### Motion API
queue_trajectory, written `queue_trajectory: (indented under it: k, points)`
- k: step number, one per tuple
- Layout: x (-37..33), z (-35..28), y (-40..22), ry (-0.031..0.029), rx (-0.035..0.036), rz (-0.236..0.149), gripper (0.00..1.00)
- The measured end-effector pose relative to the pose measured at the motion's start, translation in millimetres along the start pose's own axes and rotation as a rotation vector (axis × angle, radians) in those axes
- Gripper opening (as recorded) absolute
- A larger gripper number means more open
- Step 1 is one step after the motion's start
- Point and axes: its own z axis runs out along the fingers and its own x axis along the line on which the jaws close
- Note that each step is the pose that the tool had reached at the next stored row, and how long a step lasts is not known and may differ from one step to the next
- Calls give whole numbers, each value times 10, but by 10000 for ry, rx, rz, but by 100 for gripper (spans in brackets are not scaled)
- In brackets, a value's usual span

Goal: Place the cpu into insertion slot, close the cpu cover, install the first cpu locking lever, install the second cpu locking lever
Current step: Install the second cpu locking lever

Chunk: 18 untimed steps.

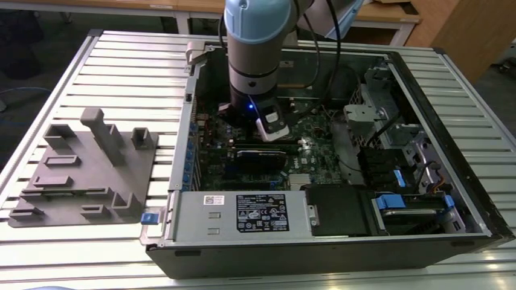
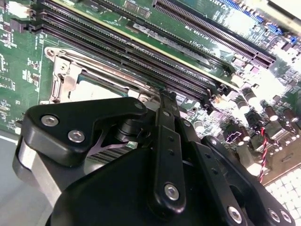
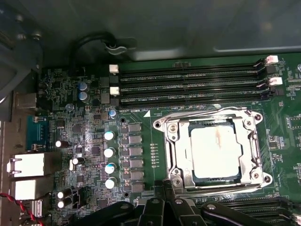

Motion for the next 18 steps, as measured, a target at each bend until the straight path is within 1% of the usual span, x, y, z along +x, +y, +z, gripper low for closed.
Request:
queue_trajectory:
  k: [8, 13, 14, 15, 18]
  points:
    - [12, 12, -19, -3, -14, -1, 11]
    - [14, 8, -20, -3, -13, 0, 11]
    - [13, -6, -17, -5, -17, 0, 11]
    - [13, -34, -12, -6, -19, 0, 11]
    - [11, -155, 9, -4, -15, 0, 11]
